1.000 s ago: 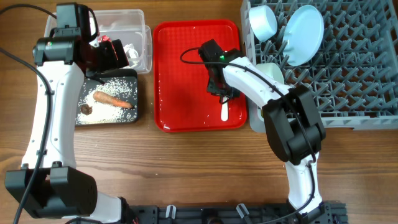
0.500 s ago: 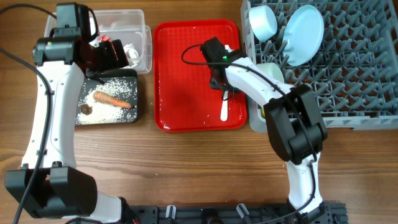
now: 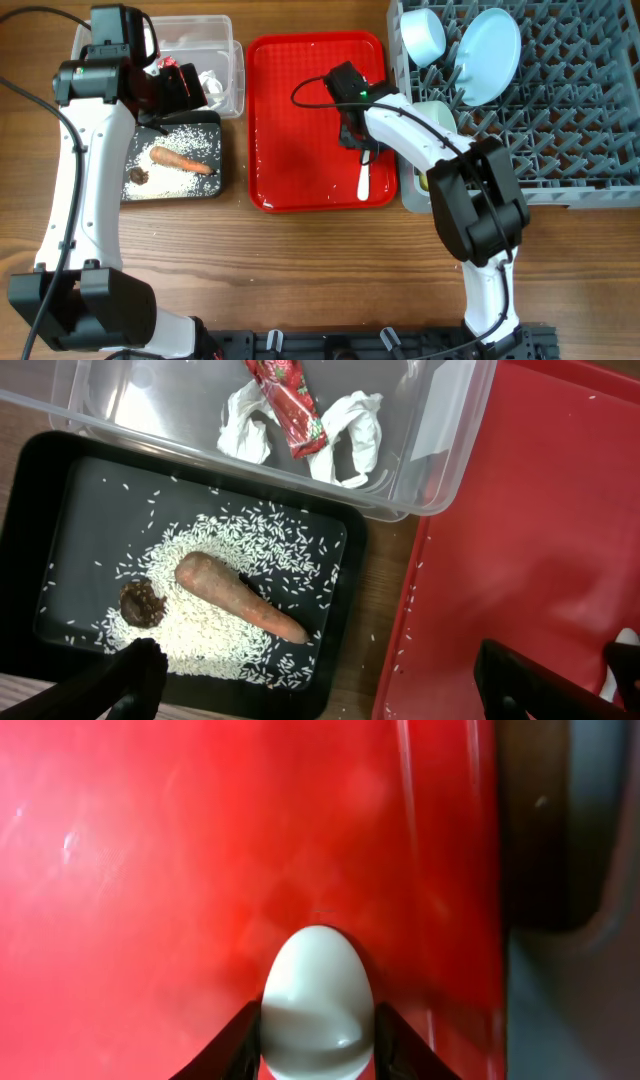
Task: Sort waste into correct bins and load items into the dishwasher rack
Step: 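Lay the white spoon in the grey rack with the right gripper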
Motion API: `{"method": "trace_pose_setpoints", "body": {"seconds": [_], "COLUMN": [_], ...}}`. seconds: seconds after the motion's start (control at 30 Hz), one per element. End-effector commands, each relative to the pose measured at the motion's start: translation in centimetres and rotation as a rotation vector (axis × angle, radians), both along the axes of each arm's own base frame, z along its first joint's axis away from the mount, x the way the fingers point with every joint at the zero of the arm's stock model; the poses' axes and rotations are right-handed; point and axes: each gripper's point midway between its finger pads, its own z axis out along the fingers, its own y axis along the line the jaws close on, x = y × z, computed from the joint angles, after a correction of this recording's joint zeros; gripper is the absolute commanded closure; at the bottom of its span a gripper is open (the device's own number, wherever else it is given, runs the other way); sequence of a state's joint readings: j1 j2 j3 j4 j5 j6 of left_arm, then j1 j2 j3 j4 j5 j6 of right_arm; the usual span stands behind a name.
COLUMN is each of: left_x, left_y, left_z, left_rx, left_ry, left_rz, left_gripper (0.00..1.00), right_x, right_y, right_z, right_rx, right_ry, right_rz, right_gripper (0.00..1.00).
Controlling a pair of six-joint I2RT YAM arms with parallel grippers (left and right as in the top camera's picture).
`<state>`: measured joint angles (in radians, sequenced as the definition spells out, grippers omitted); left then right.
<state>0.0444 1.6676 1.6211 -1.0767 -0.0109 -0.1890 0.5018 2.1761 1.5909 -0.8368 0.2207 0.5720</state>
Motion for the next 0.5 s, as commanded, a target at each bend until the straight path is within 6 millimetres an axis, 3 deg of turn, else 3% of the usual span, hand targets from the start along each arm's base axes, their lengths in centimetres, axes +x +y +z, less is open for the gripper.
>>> {"method": "trace_pose_setpoints", "body": {"seconds": [0.0, 0.07, 0.17, 0.23, 0.27, 0.33, 0.47], "left_x": [0.0, 0.0, 0.0, 0.0, 0.0, 0.0, 0.0], "left_y": [0.4, 0.4, 0.4, 0.4, 0.4, 0.4, 0.4], "left_z": [1.4, 1.4, 1.4, 1.4, 1.4, 1.4, 1.4], "left_rx": [0.011, 0.011, 0.011, 0.011, 0.011, 0.011, 0.011], "left_ry": [-0.038, -0.038, -0.038, -0.038, -0.038, -0.038, -0.038], "left_rz": [0.009, 0.009, 0.009, 0.009, 0.009, 0.009, 0.009], "left_gripper": [0.00, 0.00, 0.00, 0.00, 0.00, 0.00, 0.00], "right_x": [1.3, 1.6, 1.5, 1.1, 0.9, 0.5, -0.3], "right_y": [0.7, 0.7, -0.6, -3.7, -5.6, -12.4, -24.3], "right_z": [6.2, 9.9, 17.3, 22.1, 23.5, 25.5, 23.9], "right_rx": [0.089, 0.133, 0.196, 0.220, 0.218, 0.147, 0.080], "right_ry": [-0.095, -0.163, -0.314, -0.410, -0.437, -0.488, -0.447], "right_rz": [0.050, 0.086, 0.066, 0.008, -0.033, -0.209, -0.547], "right_gripper": [0.73, 0.73, 0.72, 0.72, 0.72, 0.72, 0.72]}}
